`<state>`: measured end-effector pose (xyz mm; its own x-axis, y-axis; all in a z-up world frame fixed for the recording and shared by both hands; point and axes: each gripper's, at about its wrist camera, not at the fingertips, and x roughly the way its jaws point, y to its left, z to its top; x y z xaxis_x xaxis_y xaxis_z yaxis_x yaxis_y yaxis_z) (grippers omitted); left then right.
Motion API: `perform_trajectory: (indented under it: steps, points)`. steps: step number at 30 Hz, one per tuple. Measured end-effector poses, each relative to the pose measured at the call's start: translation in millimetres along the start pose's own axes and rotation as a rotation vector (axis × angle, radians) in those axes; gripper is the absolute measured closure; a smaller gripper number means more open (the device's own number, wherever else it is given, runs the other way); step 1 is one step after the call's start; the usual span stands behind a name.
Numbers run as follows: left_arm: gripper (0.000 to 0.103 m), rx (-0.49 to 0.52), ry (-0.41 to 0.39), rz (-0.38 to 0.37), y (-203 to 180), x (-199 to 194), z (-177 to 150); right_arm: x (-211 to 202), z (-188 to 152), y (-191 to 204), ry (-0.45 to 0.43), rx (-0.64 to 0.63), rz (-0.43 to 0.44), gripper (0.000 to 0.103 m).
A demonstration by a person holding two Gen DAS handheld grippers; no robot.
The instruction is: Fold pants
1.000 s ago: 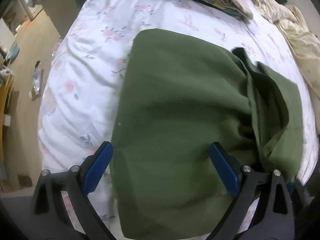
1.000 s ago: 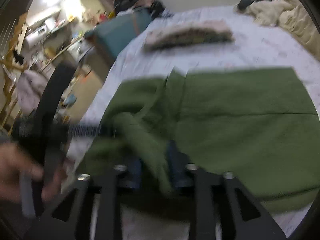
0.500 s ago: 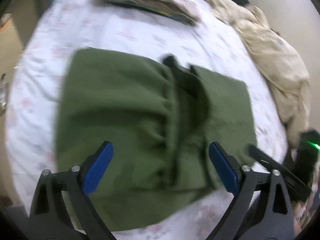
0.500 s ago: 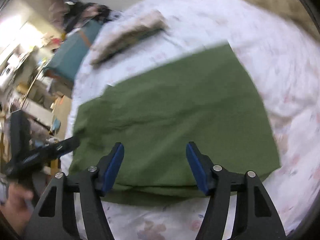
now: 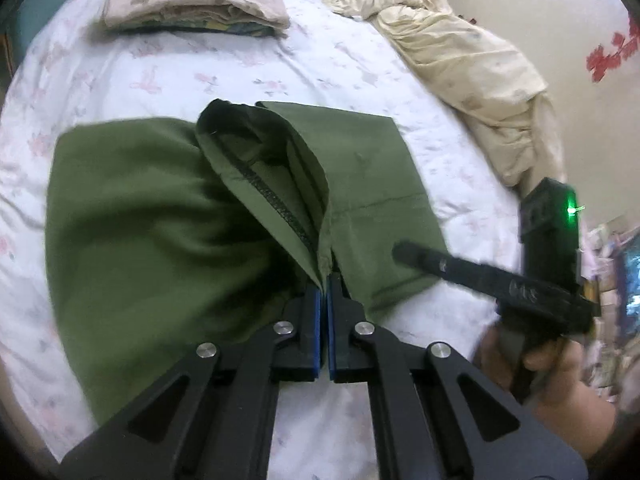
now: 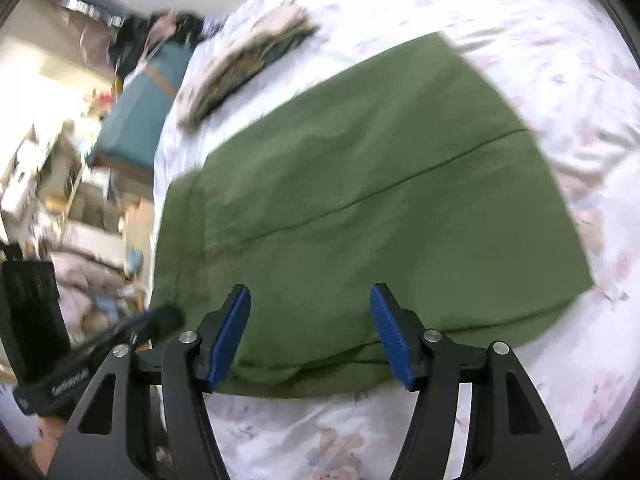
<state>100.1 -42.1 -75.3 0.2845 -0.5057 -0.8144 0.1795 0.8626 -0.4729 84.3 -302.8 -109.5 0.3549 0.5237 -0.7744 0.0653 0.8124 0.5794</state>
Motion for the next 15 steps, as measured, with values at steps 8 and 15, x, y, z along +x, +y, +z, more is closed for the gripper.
perform_trajectory:
  steps: [8,15]
  points:
    - [0.099,-0.099,0.114,0.140,34.6,23.5,-13.8,-37.0,5.9,-38.8,-0.144,0.210,0.016,0.038]
    - [0.048,-0.104,-0.052,0.231,22.3,-10.1,-3.4,-58.6,-5.3,-54.9,-0.198,0.295,0.021,0.030]
